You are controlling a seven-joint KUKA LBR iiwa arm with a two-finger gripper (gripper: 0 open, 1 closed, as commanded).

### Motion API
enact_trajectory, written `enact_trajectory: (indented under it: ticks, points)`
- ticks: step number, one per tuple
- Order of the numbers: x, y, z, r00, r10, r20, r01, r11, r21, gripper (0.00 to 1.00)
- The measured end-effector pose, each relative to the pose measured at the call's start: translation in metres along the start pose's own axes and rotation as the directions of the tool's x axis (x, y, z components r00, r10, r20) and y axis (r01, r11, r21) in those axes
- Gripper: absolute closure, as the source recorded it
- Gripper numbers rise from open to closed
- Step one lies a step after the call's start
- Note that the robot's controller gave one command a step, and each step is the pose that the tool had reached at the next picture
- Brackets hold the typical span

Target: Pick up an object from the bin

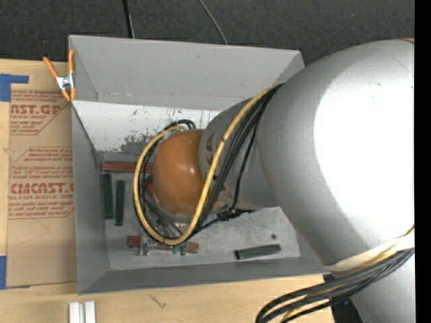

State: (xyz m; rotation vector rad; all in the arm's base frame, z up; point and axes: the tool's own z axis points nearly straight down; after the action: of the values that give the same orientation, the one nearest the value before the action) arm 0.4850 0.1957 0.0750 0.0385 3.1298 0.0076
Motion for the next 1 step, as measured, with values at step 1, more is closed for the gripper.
enact_trajectory:
  ticks: [1]
  points:
    - [0.0000,0.0000,0.0000,1.000,0.000,0.000,0.000,1.000,0.000,1.00]
